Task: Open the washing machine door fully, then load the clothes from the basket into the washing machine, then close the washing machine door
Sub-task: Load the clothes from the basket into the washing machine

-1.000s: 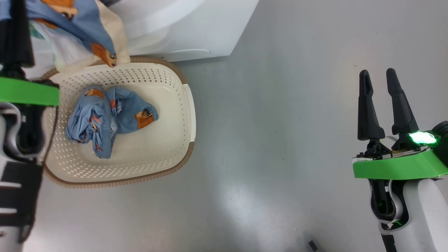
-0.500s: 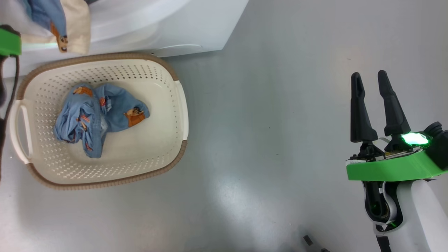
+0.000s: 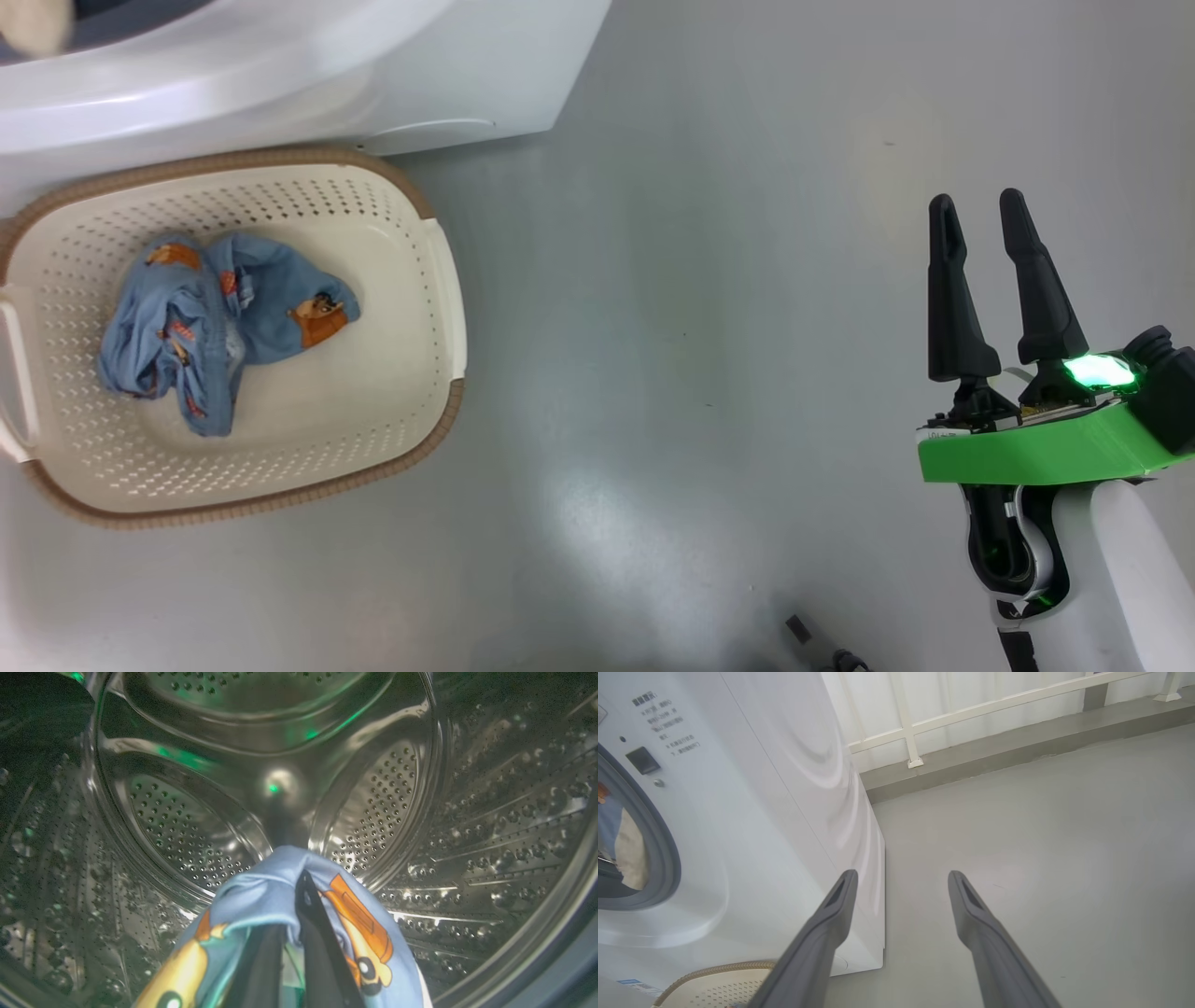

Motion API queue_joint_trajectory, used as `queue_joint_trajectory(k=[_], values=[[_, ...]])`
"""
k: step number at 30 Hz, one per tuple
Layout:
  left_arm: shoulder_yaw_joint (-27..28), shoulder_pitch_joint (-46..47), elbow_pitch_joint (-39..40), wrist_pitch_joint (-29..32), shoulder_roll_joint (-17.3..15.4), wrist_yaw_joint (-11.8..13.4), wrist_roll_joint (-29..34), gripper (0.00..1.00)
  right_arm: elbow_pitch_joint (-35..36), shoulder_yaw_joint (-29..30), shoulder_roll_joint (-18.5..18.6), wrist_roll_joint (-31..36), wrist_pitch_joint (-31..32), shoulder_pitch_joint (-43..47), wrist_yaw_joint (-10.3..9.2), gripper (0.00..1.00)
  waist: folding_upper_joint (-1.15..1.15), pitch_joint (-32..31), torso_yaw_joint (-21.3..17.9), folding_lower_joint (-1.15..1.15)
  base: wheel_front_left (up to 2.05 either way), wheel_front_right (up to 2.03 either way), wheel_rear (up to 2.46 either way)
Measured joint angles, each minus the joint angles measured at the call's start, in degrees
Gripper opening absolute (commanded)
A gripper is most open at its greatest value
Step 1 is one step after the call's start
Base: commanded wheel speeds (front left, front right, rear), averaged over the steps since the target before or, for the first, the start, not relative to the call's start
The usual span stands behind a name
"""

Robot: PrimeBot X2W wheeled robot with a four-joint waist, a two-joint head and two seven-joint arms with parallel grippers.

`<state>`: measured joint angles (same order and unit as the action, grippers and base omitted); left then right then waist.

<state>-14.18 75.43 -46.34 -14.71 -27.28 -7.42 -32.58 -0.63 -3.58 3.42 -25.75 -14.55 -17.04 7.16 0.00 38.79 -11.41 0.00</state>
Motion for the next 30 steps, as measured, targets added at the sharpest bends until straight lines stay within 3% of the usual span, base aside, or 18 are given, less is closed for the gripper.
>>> queue_joint_trajectory(k=[7, 11, 12, 16, 17, 18, 30], values=[[9.5, 0.4, 4.4, 0.0, 1.9, 0.4, 8.6, 0.00, 0.0, -0.3, -0.2, 0.0, 0.0, 0.0, 0.00, 1.00, 0.00, 0.7, -1.2, 0.00, 0.00, 0.00, 0.00], [10.1, -1.1, 2.0, 0.0, 4.1, 0.3, 11.3, 0.00, 0.0, -0.5, -0.3, -0.1, 0.0, 0.0, 0.00, 1.00, 0.00, 0.8, -1.5, 0.00, 0.00, 0.00, 0.00], [9.8, -1.7, 0.9, 0.0, 4.5, 0.3, 11.6, 0.05, 0.0, -0.5, -0.4, -0.1, 0.0, 0.0, 0.00, 1.00, 0.00, 0.8, -1.6, 0.00, 0.00, 0.00, 0.00], [5.9, -2.5, -3.1, 0.0, 5.1, 0.1, 11.3, 0.47, 0.0, -0.8, -0.5, -0.2, 0.0, 0.0, 0.00, 1.00, 0.00, 0.6, -1.7, 0.00, 0.00, 0.00, 0.00], [5.0, -2.5, -3.8, 0.0, 5.1, -0.1, 10.7, 0.81, 0.0, -0.8, -0.5, -0.2, 0.0, 0.0, 0.00, 1.00, 0.00, 0.6, -1.7, 0.00, 0.00, 0.00, 0.00], [4.0, -2.5, -4.5, 0.0, 5.0, -0.1, 10.2, 1.00, 0.0, -0.8, -0.6, -0.2, 0.0, 0.0, 0.00, 1.00, 0.00, 0.5, -1.7, 0.00, 0.00, 0.00, 0.00], [-5.1, -1.1, -14.1, 0.0, 4.5, -0.1, 4.7, 1.00, -0.8, -1.7, -0.7, -2.0, 0.0, 0.0, 0.00, 1.00, 0.00, -1.8, -1.2, 0.00, 0.00, 0.00, 0.00]])
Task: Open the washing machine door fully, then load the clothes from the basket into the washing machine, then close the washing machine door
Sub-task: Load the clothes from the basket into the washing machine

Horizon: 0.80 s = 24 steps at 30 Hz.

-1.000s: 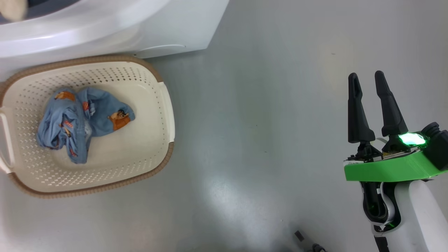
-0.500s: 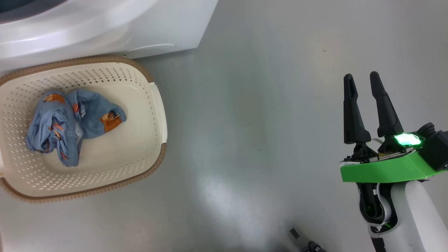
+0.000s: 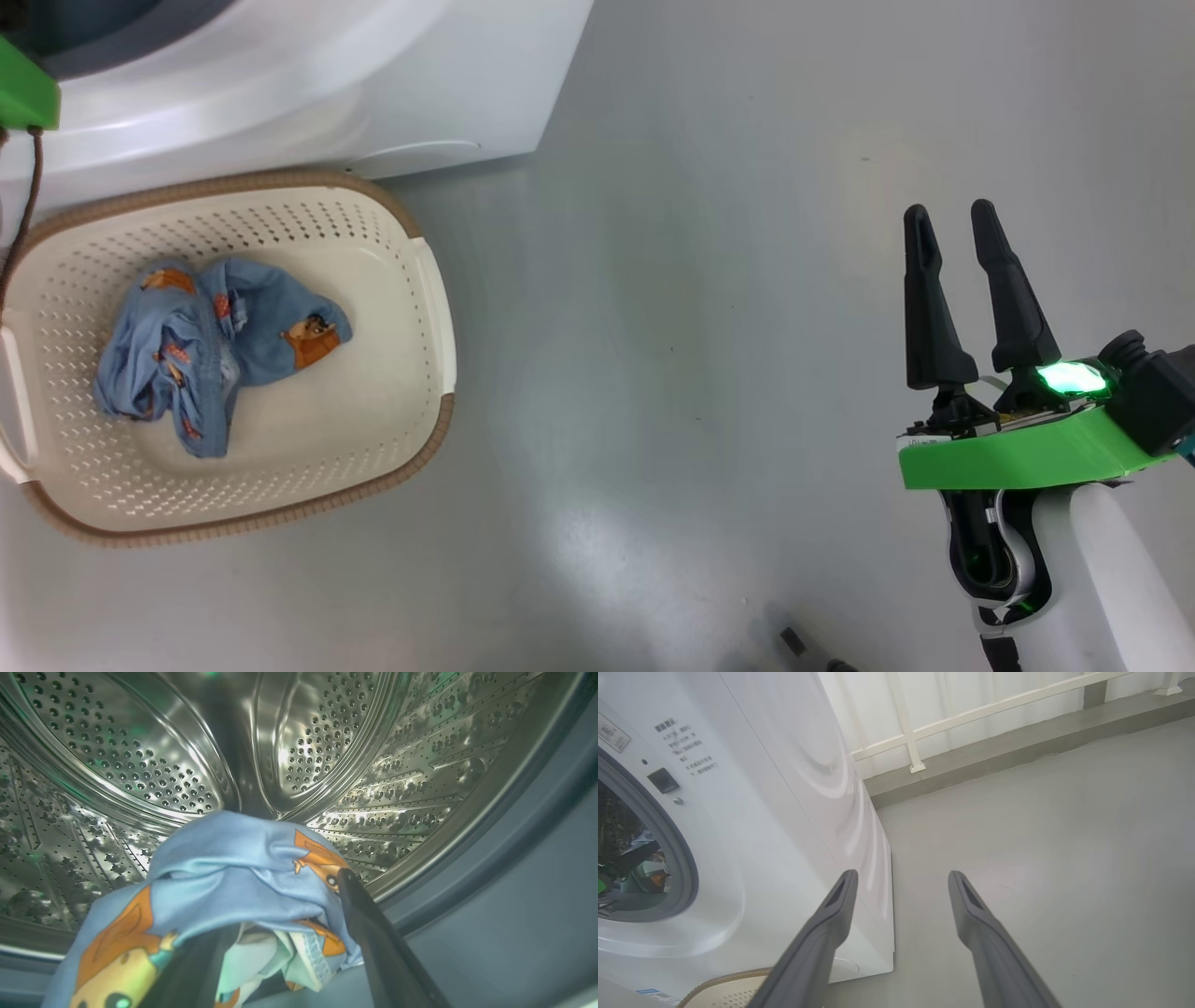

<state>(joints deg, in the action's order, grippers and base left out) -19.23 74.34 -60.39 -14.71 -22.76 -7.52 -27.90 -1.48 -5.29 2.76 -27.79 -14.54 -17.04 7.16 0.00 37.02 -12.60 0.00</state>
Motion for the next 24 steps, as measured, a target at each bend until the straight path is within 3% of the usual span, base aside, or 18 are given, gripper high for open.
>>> queue_joint_trajectory(k=[24], values=[[-13.8, -4.9, -4.0, 0.2, 0.1, 0.0, -12.5, 1.00, -1.9, -0.1, 0.0, -0.1, 0.0, 2.6, 0.00, 1.00, 0.00, -9.1, 2.3, 0.00, 0.00, 0.00, 0.00]])
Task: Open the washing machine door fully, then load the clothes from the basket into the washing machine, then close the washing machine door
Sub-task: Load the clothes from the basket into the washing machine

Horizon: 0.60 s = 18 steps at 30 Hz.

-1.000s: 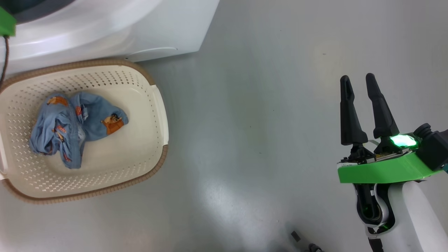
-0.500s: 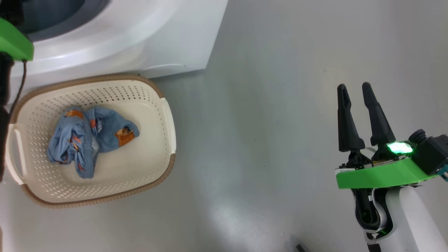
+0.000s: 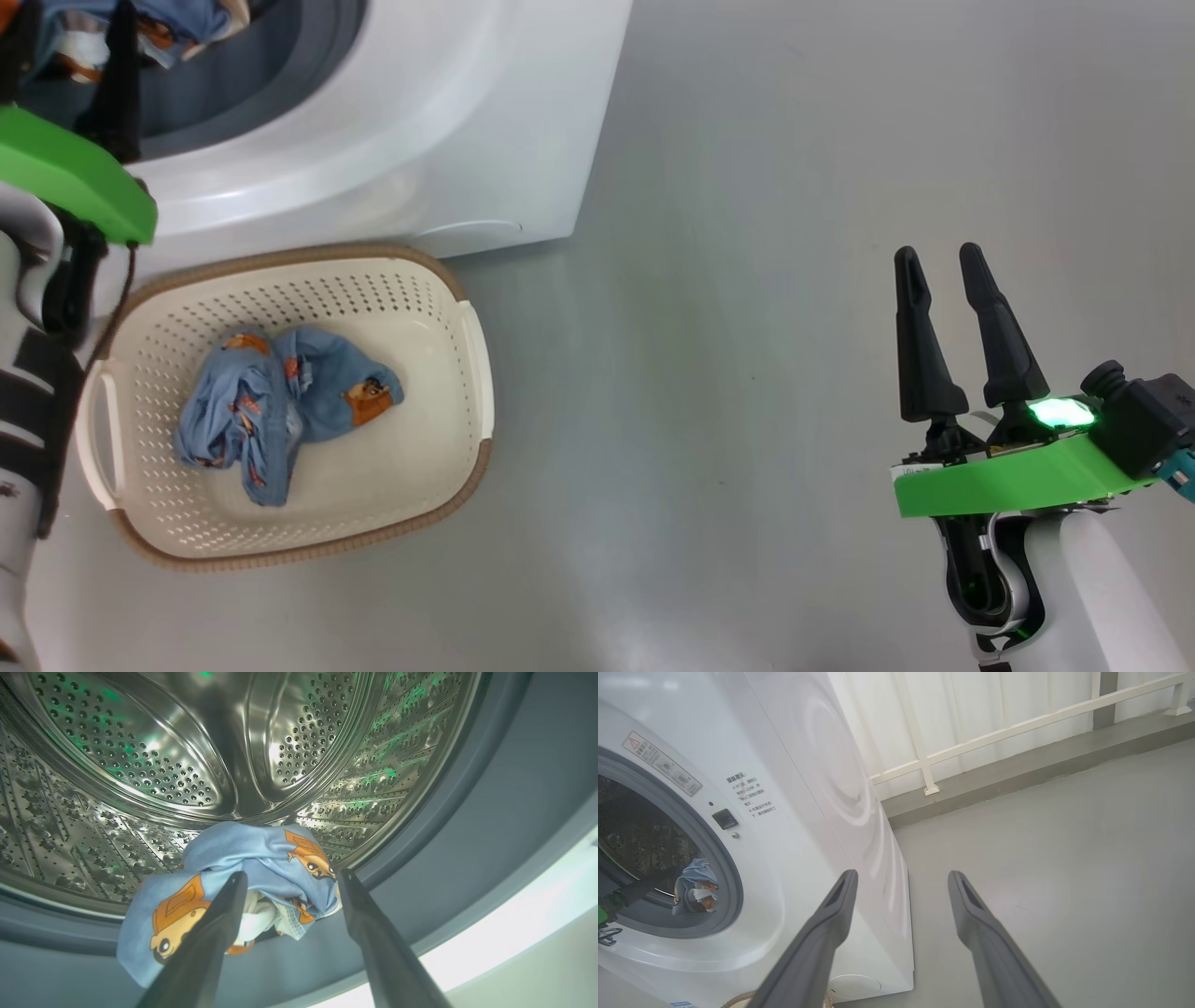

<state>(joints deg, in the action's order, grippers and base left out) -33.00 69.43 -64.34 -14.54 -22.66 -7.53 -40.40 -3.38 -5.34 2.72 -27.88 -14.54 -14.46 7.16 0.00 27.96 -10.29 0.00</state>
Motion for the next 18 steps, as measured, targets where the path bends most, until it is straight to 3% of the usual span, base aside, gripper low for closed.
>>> queue_joint_trajectory(k=[8, 18], values=[[-1.6, -3.0, 1.9, -0.1, 0.0, 0.0, -3.9, 1.00, -0.4, 0.2, 0.0, 0.0, 0.0, 0.4, 0.00, 1.00, 0.00, -2.3, 0.8, 0.00, 0.00, 0.00, 0.00], [8.1, -15.4, 12.2, -0.1, -0.2, 0.0, -3.4, 1.00, -1.1, 2.1, 2.2, 0.0, 0.0, 3.7, 0.00, 1.00, 0.00, -7.2, 2.7, 0.00, 0.00, 0.00, 0.00]])
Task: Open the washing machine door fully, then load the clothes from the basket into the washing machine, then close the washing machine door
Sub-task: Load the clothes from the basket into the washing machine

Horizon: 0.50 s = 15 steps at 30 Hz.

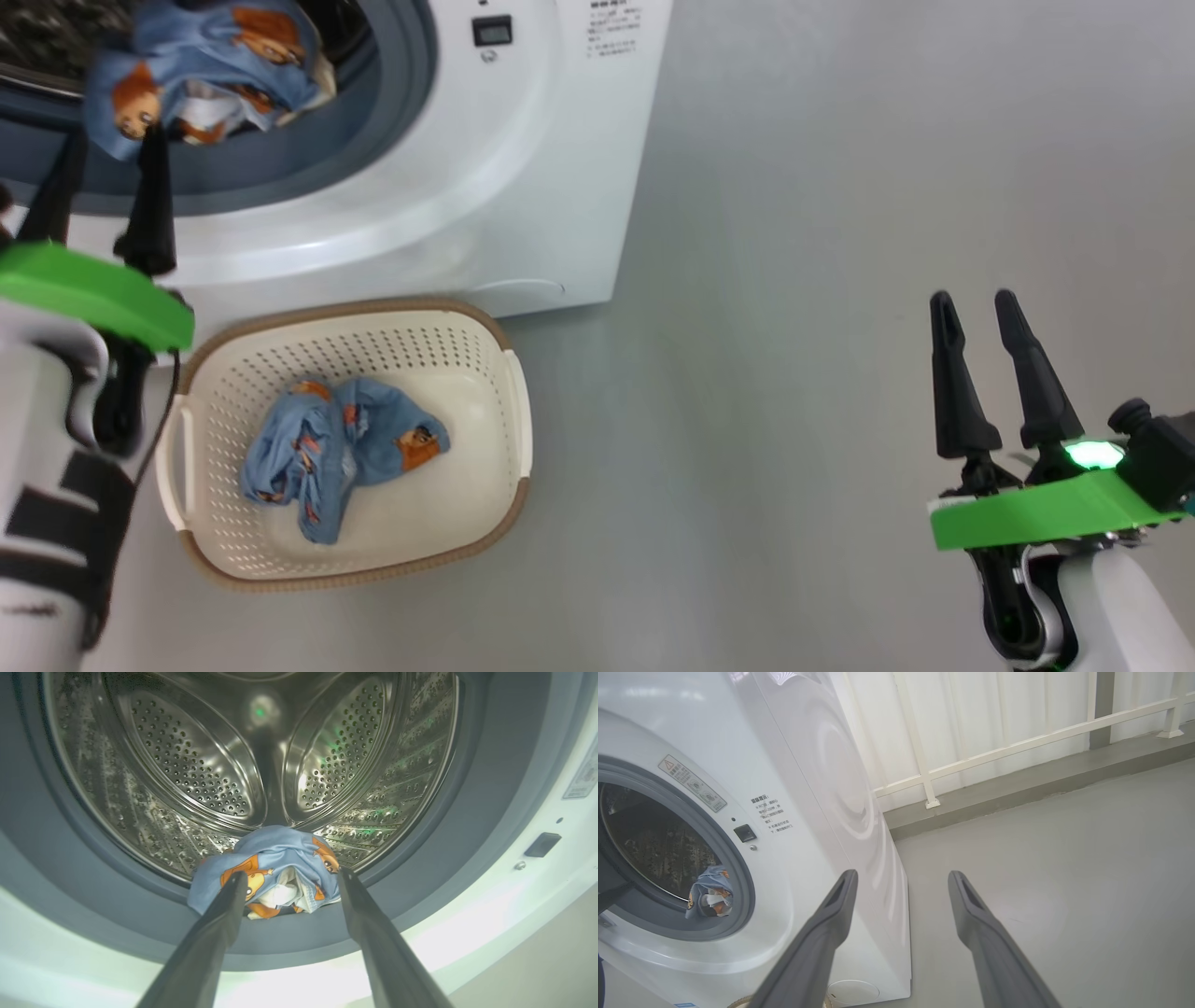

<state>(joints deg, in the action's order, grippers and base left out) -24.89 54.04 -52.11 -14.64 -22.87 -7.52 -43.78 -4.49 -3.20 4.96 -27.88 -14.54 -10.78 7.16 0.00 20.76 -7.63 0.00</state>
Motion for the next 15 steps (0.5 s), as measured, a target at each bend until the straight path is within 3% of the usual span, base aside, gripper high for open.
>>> queue_joint_trajectory(k=[15], values=[[14.5, -19.0, 12.3, 0.0, 4.7, 0.0, 12.7, 1.00, -1.1, 1.7, 3.1, -0.1, 0.0, 6.1, 0.00, 1.00, 0.00, -7.8, 4.3, 0.00, 0.00, 0.00, 0.00]])
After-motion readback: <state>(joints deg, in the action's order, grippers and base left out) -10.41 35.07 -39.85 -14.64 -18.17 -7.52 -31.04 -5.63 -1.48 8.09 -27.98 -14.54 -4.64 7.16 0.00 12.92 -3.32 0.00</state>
